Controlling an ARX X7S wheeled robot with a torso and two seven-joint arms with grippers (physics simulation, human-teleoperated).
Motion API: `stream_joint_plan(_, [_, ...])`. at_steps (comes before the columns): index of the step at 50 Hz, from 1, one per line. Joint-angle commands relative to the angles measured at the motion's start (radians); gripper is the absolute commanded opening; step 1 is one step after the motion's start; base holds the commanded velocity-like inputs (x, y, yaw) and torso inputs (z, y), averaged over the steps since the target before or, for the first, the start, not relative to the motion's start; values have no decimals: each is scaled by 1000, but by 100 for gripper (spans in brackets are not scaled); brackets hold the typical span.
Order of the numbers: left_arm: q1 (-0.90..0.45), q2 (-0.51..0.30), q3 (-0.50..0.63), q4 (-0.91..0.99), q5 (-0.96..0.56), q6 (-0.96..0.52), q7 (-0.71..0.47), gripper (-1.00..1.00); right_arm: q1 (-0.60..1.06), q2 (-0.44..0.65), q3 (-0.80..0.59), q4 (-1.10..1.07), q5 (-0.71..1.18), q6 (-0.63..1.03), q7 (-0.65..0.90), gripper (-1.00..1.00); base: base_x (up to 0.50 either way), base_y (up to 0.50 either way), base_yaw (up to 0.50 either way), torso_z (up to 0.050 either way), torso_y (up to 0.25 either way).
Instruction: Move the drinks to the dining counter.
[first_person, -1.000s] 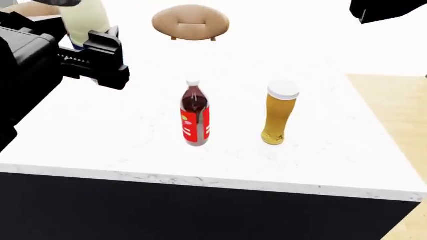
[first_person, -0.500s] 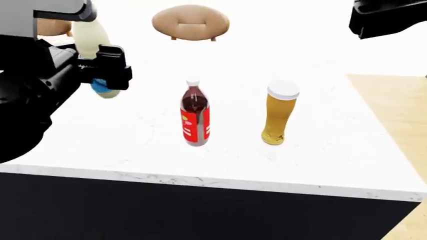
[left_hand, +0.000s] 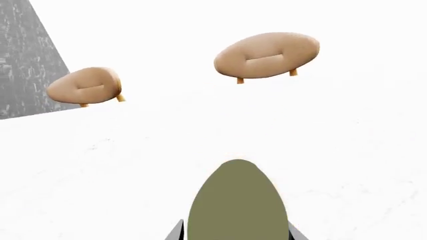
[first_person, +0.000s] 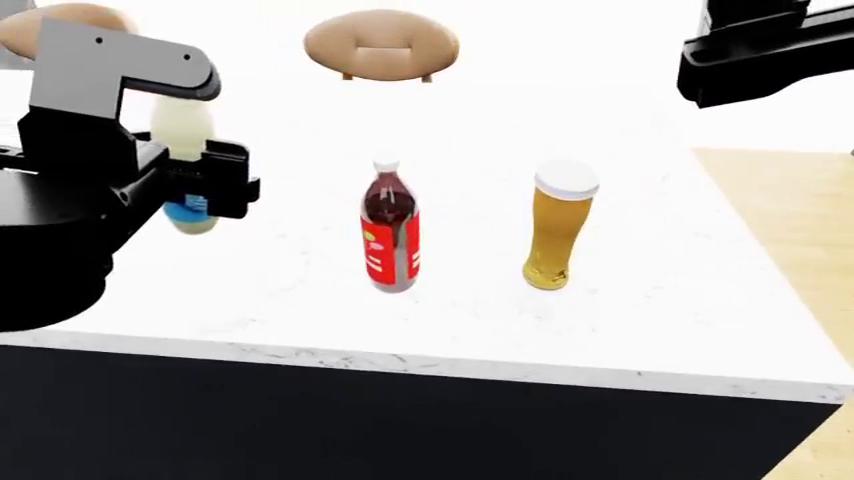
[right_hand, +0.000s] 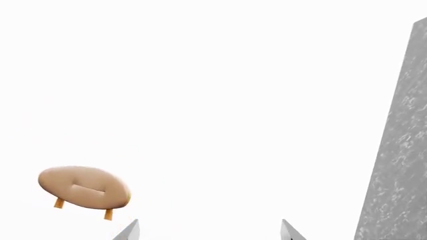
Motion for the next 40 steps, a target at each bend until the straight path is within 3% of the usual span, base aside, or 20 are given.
stream_joint_plan(1, [-16, -5, -11, -17, 9, 0, -19, -100, -14, -1, -3, -2, -9, 0, -3, 100, 0, 0, 0, 0, 0])
stream_joint_plan(20, [111, -11, -62, -58, 9, 157, 29, -100, -21, -8, -7, 3, -20, 2, -6, 100, 0, 0, 0, 0, 1])
stream_joint_plan(40, [-16, 5, 9, -66, 11, -27, -23, -100, -49, 2, -5, -5, -40, -11, -21, 100, 0, 0, 0, 1, 1])
